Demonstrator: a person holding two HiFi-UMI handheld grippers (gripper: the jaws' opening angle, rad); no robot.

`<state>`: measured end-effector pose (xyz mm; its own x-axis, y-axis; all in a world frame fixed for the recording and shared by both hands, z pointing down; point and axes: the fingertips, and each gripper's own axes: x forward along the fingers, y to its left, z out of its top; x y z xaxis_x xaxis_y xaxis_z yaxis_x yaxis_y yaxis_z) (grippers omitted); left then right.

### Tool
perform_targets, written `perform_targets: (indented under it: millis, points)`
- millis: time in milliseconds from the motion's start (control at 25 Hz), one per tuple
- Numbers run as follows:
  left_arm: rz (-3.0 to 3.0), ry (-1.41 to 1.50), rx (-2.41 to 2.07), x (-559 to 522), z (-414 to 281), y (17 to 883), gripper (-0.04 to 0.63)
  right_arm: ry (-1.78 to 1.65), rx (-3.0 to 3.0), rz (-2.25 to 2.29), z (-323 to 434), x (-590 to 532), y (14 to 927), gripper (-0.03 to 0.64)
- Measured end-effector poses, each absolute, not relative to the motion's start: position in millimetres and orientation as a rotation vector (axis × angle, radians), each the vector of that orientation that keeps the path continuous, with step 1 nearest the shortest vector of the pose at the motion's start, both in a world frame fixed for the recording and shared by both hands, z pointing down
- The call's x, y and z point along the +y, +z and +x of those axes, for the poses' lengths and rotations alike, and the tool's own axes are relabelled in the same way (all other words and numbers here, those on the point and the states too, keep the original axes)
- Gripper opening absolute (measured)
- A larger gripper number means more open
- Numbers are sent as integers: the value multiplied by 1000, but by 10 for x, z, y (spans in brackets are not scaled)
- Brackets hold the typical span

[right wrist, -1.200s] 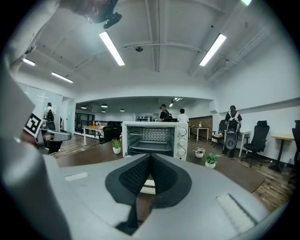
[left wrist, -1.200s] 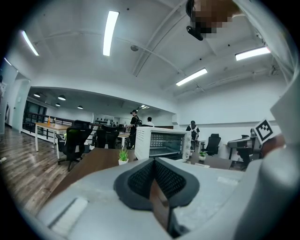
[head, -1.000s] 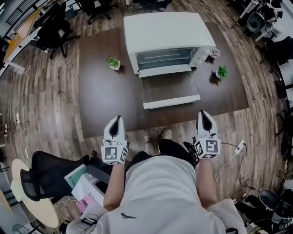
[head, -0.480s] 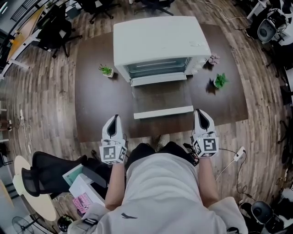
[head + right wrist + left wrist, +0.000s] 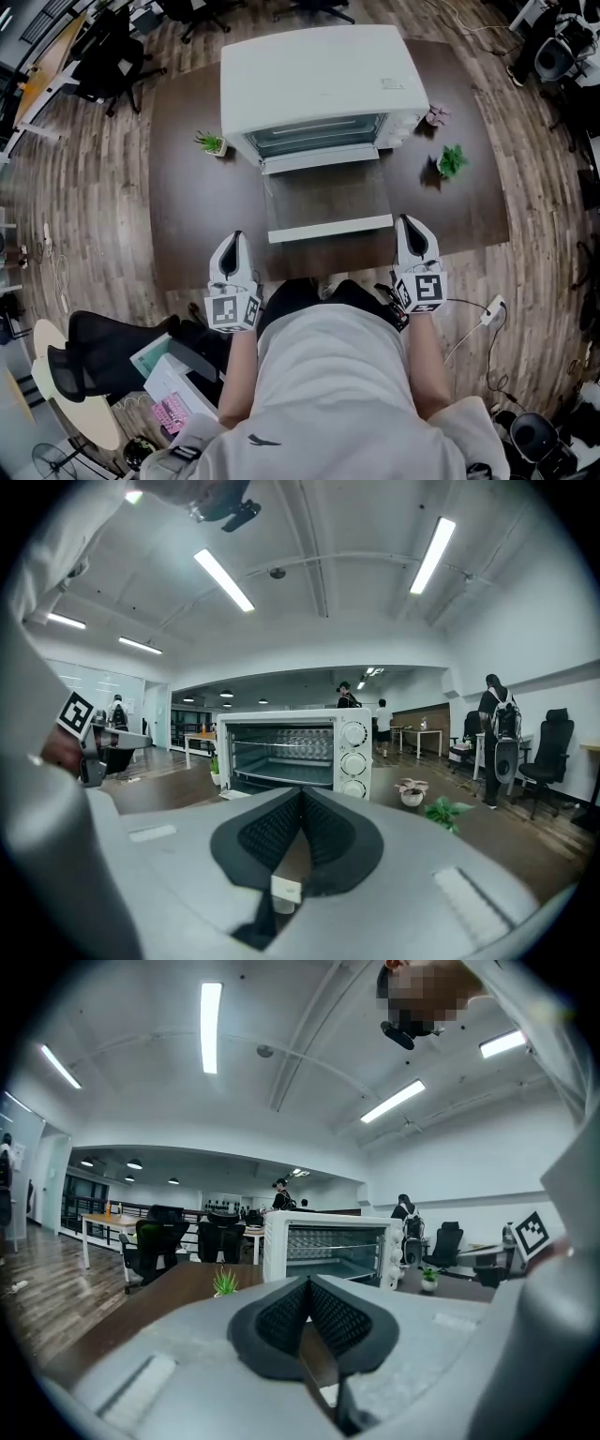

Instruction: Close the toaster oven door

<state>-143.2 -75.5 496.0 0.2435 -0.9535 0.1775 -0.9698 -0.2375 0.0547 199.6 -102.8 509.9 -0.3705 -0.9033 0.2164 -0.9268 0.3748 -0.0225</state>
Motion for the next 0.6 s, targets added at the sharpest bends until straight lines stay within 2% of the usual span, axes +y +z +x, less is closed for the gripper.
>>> perform_targets:
  millis: [160,600]
  points:
    - [2355,142,-1824,-803,-1461,4965,5,220,-2436,1640,1972,-980,5279,2]
    - [2374,153,-1816,-832,-1671,5003,5,385,-2289,1606,1975,-875,6119,168]
